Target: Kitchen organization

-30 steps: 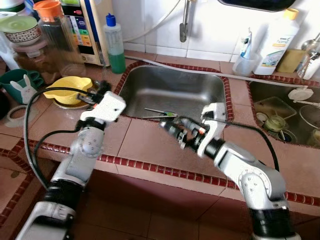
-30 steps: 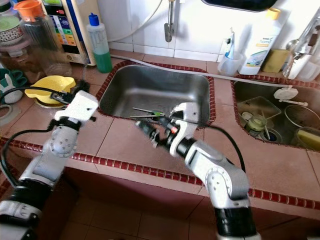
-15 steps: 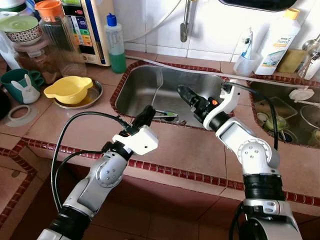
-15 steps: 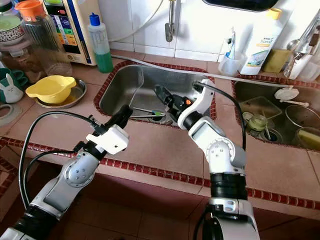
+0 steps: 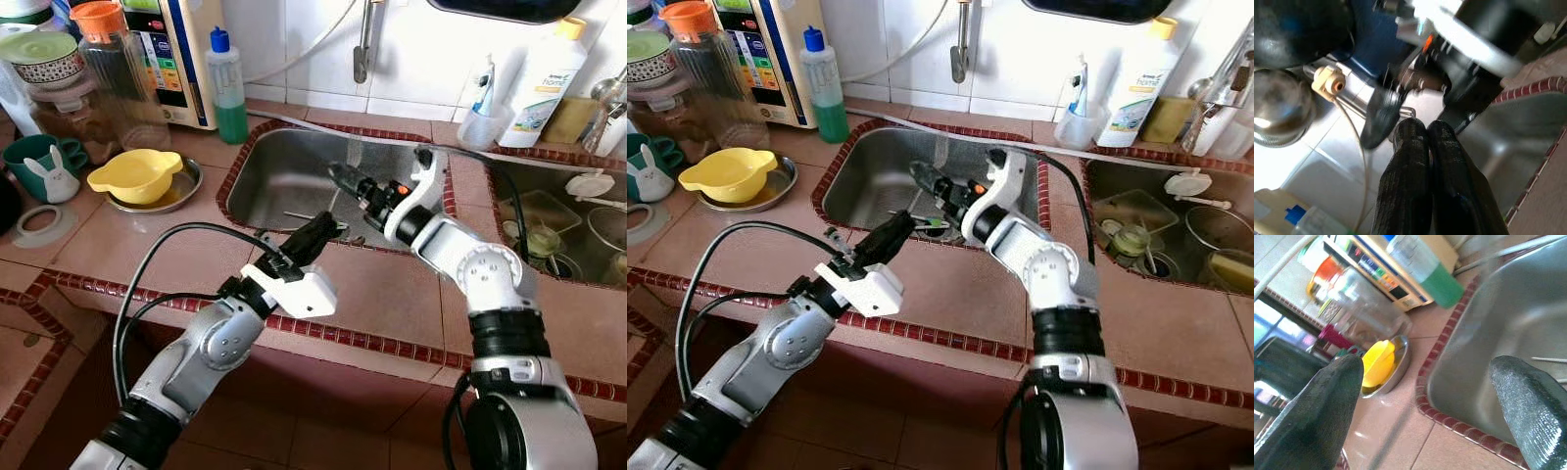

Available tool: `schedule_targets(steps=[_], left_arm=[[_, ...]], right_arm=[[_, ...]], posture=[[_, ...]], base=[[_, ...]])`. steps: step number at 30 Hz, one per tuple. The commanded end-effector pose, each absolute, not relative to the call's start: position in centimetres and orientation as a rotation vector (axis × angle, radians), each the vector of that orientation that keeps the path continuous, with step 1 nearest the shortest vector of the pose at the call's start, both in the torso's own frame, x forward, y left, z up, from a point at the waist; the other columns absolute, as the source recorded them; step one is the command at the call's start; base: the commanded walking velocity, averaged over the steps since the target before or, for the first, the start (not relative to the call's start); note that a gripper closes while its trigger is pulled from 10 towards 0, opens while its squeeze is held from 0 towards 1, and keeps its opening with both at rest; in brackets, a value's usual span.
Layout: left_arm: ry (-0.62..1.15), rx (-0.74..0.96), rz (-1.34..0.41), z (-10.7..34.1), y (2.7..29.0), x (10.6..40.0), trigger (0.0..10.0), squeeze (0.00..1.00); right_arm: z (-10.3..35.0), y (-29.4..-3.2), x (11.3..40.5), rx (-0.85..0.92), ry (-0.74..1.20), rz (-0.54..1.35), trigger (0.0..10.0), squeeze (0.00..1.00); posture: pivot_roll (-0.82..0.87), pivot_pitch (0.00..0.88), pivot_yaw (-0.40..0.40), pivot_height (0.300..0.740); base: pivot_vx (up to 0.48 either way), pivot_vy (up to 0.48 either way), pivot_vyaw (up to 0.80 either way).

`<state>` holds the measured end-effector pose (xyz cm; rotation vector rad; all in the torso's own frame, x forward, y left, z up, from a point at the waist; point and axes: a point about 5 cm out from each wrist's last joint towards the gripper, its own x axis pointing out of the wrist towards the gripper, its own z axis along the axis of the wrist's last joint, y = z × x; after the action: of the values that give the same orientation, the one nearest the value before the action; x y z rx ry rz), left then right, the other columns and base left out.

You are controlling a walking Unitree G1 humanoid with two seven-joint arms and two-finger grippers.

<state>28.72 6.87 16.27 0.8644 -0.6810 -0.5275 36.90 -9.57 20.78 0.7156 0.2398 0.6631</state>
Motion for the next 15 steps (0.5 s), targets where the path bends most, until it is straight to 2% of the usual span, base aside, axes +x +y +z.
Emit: schedule_targets(steps=[1,15], left_arm=[[-0.719,0.875,-0.525,16.9,6.4,28.9,0.0,0.00],[-0.722,0.891,-0.516,16.7,6.5,29.0,0.0,0.00]], right_arm=[[20.6,-9.5,37.2,0.710,0.268,0.643,0.0,0.00],[19.9,-10.7,38.0,0.714,0.311,0.523,0.0,0.00]], posture=[[0.03,0.084,-0.019,0.740],[0.02,0.087,-0.014,0.740]], base=[[0.000,0.000,0.00],[0.000,0.000,0.00]])
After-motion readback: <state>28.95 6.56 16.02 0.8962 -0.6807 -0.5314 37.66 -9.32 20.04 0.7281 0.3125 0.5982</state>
